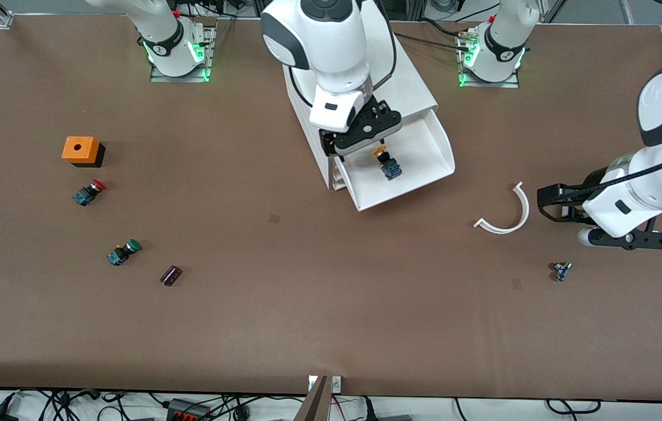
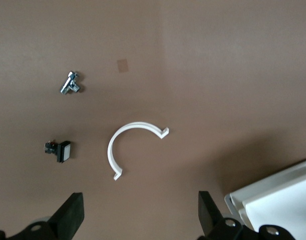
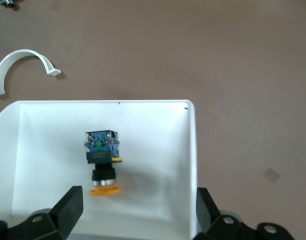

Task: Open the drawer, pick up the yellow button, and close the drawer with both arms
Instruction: 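Lower the right gripper into the drawer and grasp the orange-capped button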

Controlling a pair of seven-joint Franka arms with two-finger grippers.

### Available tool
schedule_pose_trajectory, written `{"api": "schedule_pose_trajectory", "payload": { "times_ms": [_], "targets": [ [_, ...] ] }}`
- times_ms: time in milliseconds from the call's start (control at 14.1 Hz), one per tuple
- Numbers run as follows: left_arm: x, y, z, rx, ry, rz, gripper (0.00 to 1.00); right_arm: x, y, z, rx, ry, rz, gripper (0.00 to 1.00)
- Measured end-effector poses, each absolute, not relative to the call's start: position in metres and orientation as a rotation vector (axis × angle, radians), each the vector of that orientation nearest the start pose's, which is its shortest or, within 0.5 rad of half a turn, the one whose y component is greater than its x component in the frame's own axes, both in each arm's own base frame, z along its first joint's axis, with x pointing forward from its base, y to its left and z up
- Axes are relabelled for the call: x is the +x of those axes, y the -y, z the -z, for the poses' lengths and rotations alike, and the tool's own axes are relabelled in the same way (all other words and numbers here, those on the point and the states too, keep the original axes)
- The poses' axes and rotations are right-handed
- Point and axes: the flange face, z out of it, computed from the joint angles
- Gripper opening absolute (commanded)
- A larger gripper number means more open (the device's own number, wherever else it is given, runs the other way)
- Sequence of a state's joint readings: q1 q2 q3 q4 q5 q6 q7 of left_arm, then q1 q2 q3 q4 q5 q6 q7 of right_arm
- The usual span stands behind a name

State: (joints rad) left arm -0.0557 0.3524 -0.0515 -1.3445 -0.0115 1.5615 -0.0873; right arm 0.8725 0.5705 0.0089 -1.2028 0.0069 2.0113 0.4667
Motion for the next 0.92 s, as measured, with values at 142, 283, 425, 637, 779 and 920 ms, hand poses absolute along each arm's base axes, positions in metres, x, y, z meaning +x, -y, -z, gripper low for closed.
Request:
{"api": "schedule_pose_trajectory", "payload": {
  "times_ms": [142,283,425,637,779,920],
  "targets": [
    [0.633,0.067,-0.509,-3.154,-0.012,-0.146,1.0,0.471,-0.586,-0.46,-2.902,0.618,0.279,1.0],
    [0.619,0.067,-0.507,-3.152,-0.002,-0.136,1.0,0.465,-0.6,-0.44,-2.895,0.625,0.283,1.0],
    [0.612,0.066,-0.51,-3.152,0.003,-0.131,1.0,0.457,-0.613,-0.422,-2.904,0.62,0.303,1.0],
    [0.61,0.066,-0.508,-3.151,0.003,-0.139,1.0,0.449,-0.625,-0.406,-2.912,0.631,0.314,1.0],
    [0.61,0.067,-0.507,-3.15,0.003,-0.141,1.0,0.45,-0.626,-0.401,-2.905,0.628,0.328,1.0],
    [0.61,0.067,-0.507,-3.15,0.002,-0.141,1.0,0.453,-0.628,-0.396,-2.895,0.624,0.344,0.96]
  ]
}}
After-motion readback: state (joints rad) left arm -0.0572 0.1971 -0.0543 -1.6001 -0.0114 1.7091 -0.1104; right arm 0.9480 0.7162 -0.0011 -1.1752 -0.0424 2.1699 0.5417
